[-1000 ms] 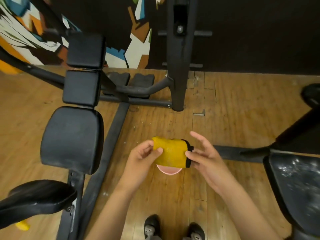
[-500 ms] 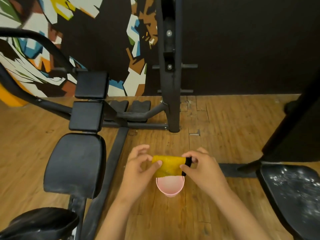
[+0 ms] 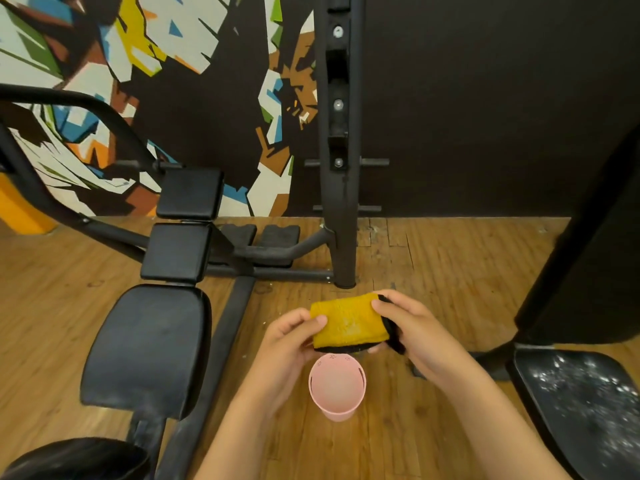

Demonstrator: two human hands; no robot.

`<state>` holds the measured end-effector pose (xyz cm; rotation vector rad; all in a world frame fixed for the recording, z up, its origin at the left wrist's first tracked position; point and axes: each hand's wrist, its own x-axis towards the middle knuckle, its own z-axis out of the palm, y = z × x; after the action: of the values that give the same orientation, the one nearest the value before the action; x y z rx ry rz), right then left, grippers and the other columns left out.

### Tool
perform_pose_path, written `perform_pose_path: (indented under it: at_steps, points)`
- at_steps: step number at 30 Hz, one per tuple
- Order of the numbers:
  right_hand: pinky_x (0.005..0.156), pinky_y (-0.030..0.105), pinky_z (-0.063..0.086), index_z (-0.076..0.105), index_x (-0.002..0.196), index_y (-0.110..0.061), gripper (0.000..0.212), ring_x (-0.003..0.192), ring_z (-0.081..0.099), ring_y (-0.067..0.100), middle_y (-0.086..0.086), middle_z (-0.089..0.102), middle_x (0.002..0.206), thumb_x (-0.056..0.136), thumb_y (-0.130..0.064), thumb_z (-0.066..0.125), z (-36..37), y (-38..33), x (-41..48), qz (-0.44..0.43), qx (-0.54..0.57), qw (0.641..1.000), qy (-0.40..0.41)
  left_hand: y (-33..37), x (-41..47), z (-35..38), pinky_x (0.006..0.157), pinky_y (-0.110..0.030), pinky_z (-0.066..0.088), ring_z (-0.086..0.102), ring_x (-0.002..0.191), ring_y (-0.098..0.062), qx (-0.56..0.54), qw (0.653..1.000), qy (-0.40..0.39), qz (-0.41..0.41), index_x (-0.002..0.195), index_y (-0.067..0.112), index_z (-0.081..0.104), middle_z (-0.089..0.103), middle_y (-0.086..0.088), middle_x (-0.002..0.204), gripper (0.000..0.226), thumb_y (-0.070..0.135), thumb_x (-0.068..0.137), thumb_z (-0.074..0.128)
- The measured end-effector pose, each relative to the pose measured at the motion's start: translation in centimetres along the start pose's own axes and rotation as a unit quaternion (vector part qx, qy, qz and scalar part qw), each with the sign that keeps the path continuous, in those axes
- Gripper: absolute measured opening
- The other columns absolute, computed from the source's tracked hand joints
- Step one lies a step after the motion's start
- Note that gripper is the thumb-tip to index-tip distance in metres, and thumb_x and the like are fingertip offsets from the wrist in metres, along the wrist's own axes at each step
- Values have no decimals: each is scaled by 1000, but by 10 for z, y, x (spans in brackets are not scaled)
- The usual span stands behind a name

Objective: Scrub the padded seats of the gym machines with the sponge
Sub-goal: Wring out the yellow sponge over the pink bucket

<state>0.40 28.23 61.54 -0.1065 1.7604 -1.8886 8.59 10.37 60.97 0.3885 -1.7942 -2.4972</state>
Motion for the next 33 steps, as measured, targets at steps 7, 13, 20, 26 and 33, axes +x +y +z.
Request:
perform_pose_path:
  at_steps: [7, 13, 20, 26, 33]
  points:
    - [76, 33, 58, 59, 115, -17, 35, 94, 70, 22, 6, 72, 104, 83, -14, 71, -3, -10, -8, -61, -46, 995, -66, 11, -3, -4, 68, -27, 48, 55, 73, -13, -19, 999, -20, 37, 66, 15, 62, 54, -5, 74, 20, 29, 68, 76]
    - [81, 27, 55, 60, 117, -23, 44, 102, 66, 12, -2, 69, 110, 76, -21, 76, -3, -15, -9, -96, -89, 989, -69, 25, -2, -2, 76, -32, 48, 60, 81, -20, 78, 992, -13, 102, 78, 13, 72, 65, -11, 82, 24, 35, 70, 75]
    - [90, 32, 55, 66, 114, -22, 40, 102, 67, 12, -5, 72, 106, 75, -33, 71, -2, -27, -13, -120, -93, 988, -37, 41, -4, -1, 78, -30, 56, 69, 89, -23, 94, 988, -32, 119, 80, 14, 78, 73, -12, 96, 22, 29, 64, 77]
    - [86, 20, 54, 67, 108, -25, 29, 100, 66, 5, -13, 73, 100, 83, -11, 70, 0, -40, -15, -157, -115, 981, -5, 50, 2, 4, 75, -36, 58, 68, 84, -27, 131, 984, 39, 116, 83, 4, 66, 72, -13, 86, 10, 1, 76, 73]
    - [81, 27, 55, 64, 117, -12, 42, 103, 68, 19, 9, 70, 112, 80, -32, 65, 20, -36, -23, -58, 135, 986, -82, 45, 0, 12, 85, -39, 56, 62, 107, -30, -115, 986, -117, -5, 124, 1, 55, 62, -21, 119, 65, 23, 70, 83]
